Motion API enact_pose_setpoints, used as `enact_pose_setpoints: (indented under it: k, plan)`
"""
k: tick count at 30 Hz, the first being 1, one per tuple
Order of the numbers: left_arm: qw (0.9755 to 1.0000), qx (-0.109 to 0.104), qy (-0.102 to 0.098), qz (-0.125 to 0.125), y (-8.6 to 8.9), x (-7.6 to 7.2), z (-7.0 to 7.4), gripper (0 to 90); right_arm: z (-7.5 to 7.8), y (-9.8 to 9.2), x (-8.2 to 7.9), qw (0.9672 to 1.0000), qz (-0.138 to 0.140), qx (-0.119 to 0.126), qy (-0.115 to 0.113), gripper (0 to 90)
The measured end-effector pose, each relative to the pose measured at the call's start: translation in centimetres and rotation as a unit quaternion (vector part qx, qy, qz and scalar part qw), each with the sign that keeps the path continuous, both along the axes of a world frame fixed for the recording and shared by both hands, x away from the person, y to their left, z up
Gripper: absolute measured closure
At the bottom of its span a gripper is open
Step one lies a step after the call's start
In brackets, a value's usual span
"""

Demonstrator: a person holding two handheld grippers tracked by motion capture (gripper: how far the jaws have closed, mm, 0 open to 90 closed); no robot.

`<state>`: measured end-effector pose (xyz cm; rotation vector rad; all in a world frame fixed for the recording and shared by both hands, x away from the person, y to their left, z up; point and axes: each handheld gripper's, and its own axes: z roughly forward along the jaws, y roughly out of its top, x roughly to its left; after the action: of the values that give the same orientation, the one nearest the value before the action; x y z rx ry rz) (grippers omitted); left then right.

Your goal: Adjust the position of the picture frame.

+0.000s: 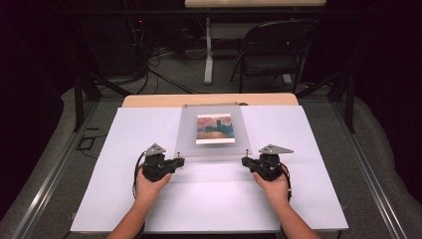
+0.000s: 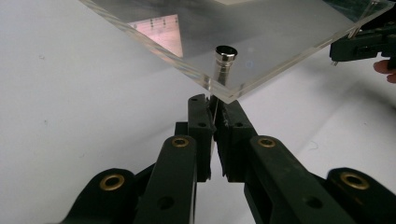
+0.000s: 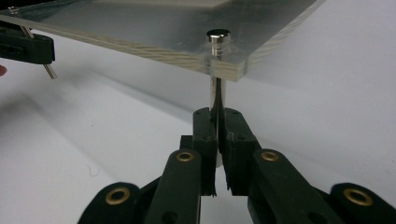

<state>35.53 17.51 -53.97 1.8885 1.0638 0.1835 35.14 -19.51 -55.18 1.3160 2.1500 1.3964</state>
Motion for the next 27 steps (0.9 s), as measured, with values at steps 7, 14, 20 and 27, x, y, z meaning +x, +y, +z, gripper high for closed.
enact_pose_setpoints:
  k: [7, 14, 20, 27]
  plan:
    - [1.0000, 0.001, 0.002, 0.005, 0.4, -0.3, -0.2, 84.6, 0.1, 0.5, -0.4, 0.9999, 0.012, -0.011, 0.002, 85.3]
    - [0.9999, 0.011, 0.007, -0.001, 0.3, -0.4, -0.4, 84.5, -0.2, 0.5, -0.5, 0.9998, 0.013, -0.012, 0.006, 85.0]
    - [0.9997, 0.017, 0.017, -0.001, 0.2, -0.3, -0.8, 83.9, -0.7, 0.4, -0.4, 0.9996, 0.015, -0.012, 0.019, 84.2]
    - [0.9994, 0.026, 0.024, -0.001, 0.1, -0.3, -1.2, 83.4, -1.1, 0.4, -0.4, 0.9993, 0.013, -0.015, 0.031, 83.0]
